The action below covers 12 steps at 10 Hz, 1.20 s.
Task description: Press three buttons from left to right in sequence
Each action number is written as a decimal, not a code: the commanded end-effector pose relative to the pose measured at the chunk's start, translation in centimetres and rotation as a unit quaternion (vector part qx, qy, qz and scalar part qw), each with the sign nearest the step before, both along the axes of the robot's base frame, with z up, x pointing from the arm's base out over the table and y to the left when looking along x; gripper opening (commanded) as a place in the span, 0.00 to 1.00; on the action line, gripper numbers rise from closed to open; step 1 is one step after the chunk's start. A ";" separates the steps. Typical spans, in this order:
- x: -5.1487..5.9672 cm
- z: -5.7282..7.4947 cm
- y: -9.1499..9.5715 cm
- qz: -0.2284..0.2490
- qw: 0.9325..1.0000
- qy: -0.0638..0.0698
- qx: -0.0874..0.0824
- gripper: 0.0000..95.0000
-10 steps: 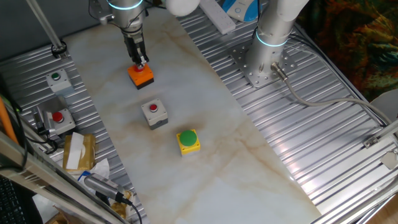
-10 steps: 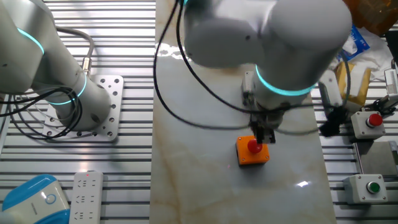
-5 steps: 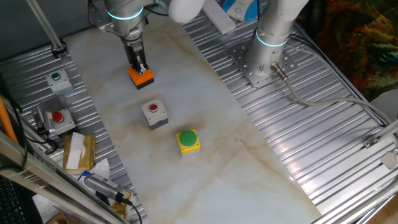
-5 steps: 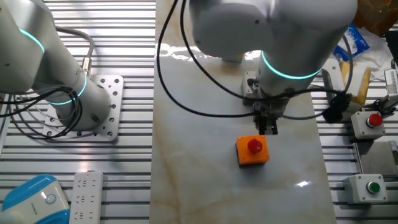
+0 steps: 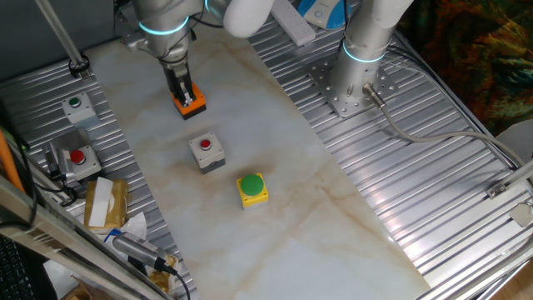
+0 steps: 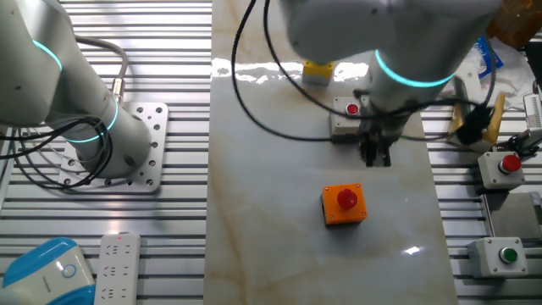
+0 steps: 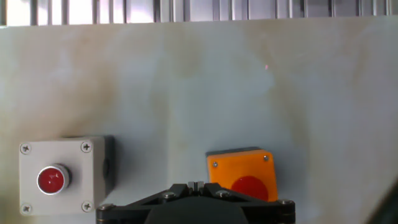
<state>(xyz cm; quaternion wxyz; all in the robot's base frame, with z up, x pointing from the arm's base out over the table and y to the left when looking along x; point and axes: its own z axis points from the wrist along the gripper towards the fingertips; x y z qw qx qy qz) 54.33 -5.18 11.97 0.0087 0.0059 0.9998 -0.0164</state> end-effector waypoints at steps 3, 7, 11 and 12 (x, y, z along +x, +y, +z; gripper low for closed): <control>-0.6 2.2 2.9 -0.008 1.000 0.004 0.002 0.00; -0.8 1.6 6.3 -0.015 1.000 0.003 0.005 0.00; -0.9 0.9 7.3 -0.016 1.000 0.000 0.015 0.20; -0.9 0.9 7.3 -0.015 1.000 0.001 0.016 0.20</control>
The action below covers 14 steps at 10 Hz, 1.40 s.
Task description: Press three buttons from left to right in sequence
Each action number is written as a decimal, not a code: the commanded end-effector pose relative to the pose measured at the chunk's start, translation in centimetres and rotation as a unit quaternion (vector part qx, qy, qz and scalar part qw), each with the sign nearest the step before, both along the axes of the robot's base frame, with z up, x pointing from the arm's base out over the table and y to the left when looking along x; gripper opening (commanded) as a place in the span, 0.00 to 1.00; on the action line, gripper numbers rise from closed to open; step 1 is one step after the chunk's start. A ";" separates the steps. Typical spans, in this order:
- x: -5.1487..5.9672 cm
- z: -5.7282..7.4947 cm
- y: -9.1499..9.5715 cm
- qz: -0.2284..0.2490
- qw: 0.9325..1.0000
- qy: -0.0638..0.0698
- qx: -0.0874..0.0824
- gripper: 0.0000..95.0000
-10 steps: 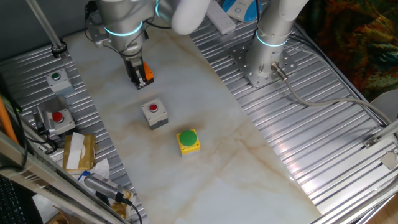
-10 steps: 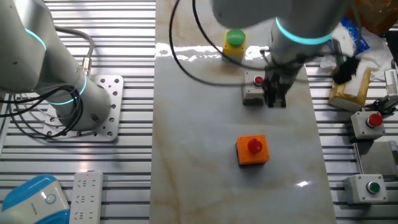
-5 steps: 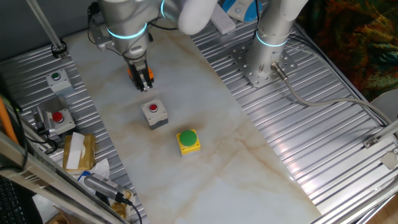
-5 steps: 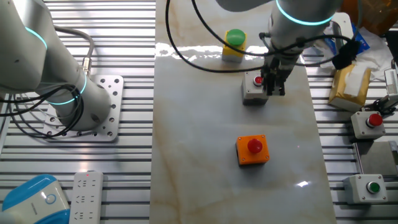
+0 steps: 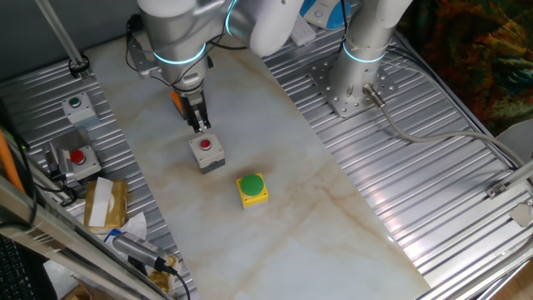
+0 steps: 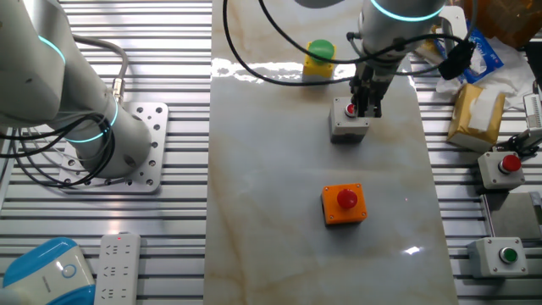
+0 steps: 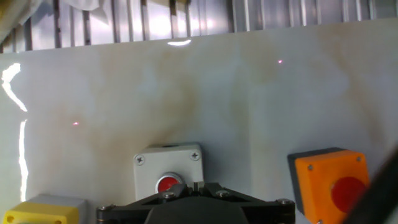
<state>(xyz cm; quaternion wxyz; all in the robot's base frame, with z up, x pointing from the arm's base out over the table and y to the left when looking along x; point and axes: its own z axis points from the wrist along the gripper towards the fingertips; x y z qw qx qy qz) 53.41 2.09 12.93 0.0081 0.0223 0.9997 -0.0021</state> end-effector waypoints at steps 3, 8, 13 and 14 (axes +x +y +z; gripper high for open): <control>0.1 -1.2 -0.2 0.003 1.000 -0.001 0.003 0.20; -0.6 -2.1 0.5 0.000 1.000 -0.006 0.008 0.20; -0.6 -2.2 1.0 -0.003 1.000 -0.006 0.008 0.20; -0.6 -2.2 1.0 -0.003 1.000 -0.006 0.010 0.20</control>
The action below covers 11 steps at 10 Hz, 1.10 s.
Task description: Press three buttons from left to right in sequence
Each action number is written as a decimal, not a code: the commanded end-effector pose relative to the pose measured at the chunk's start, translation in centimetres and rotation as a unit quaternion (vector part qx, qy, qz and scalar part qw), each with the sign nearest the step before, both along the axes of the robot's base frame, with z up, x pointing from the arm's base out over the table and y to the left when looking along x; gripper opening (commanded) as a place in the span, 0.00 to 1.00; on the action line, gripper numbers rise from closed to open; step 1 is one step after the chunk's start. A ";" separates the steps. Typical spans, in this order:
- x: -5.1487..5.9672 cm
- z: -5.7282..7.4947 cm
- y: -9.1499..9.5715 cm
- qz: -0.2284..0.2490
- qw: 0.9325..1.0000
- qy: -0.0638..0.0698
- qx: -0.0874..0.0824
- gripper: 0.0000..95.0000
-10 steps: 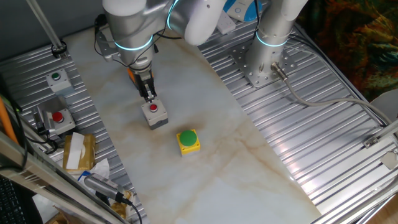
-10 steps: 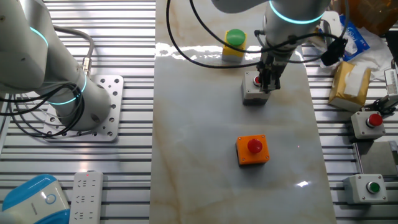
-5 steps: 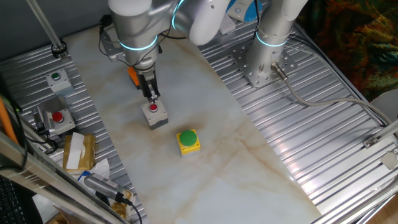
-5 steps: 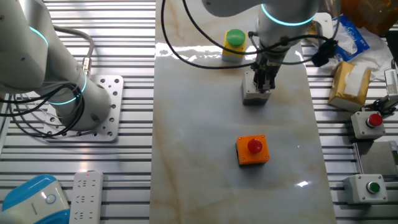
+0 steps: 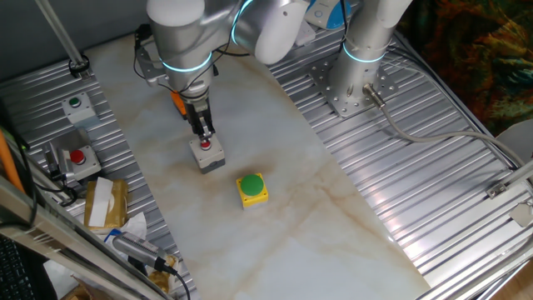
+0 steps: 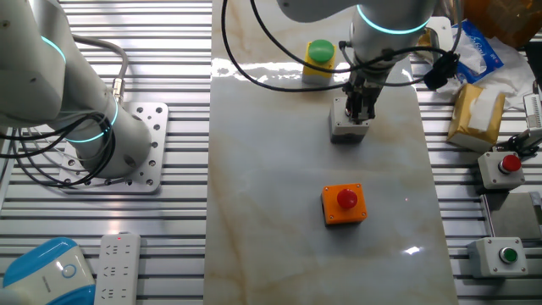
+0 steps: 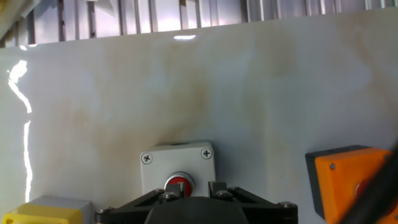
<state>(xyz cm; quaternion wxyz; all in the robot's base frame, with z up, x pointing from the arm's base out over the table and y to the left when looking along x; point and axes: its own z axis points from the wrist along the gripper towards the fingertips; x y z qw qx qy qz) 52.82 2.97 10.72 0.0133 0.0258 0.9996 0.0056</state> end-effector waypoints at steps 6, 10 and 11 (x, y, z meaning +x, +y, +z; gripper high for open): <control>0.1 -0.4 0.0 -0.001 1.000 -0.001 0.005 0.20; 0.1 -0.6 0.3 0.000 1.000 -0.003 0.006 0.20; 0.1 -0.8 0.6 -0.001 1.000 -0.003 0.007 0.20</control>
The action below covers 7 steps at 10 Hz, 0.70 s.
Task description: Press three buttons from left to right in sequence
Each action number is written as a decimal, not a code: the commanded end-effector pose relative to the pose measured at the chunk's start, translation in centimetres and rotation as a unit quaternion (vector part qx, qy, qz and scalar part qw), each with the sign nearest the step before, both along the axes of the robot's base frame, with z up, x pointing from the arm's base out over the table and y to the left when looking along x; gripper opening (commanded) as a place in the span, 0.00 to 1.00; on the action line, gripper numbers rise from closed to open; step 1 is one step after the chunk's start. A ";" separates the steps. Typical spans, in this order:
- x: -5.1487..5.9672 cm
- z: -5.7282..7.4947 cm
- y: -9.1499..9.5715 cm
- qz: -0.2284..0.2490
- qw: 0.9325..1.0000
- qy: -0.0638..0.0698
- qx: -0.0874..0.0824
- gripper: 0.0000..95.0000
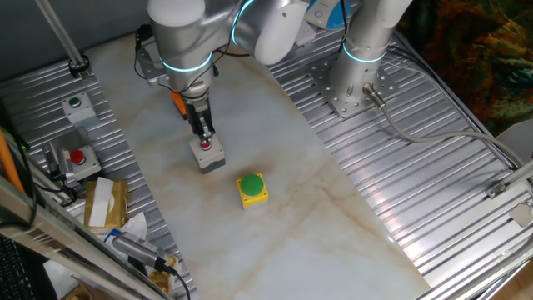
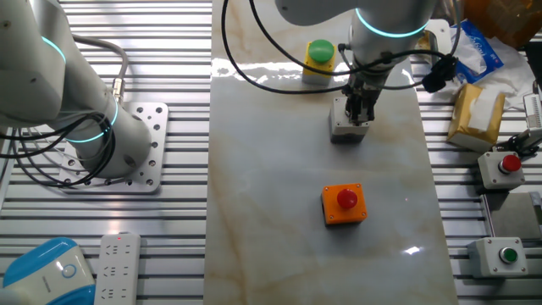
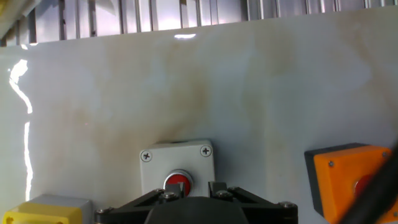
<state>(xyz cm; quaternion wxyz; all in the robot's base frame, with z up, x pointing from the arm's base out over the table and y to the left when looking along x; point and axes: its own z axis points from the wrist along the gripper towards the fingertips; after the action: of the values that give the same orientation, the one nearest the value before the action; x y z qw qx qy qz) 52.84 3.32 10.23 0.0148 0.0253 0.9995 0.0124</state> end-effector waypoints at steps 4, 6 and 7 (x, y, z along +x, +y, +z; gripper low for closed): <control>0.1 -0.7 0.5 -0.004 0.998 0.056 -0.005 0.20; -0.3 1.2 0.7 0.016 1.000 -0.001 -0.013 0.40; -0.5 2.1 0.9 0.016 1.000 0.002 -0.016 0.60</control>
<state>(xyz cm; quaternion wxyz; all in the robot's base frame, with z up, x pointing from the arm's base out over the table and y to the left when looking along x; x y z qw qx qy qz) 52.58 4.28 12.12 -0.0050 0.0129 0.9999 0.0007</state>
